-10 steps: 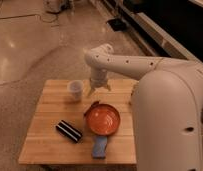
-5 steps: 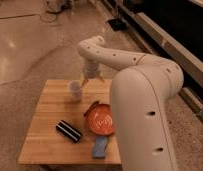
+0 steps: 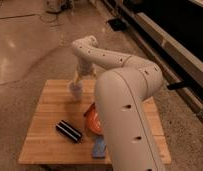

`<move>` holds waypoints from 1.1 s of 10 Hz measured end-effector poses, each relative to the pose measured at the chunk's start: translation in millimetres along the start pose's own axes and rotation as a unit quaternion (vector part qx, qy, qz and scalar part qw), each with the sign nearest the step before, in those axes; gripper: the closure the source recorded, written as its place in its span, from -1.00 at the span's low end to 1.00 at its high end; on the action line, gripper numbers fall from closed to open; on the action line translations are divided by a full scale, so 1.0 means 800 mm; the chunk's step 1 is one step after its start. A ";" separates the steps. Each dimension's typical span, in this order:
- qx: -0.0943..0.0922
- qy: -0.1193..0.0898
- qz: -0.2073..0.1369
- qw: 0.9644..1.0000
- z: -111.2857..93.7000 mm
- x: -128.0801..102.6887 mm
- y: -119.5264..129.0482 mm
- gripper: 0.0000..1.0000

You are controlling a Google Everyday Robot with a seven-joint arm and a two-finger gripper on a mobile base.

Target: Place the ceramic cup in the ceramic bowl

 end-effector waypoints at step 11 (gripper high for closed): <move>0.037 -0.044 -0.047 0.997 0.090 -0.027 -0.022 0.37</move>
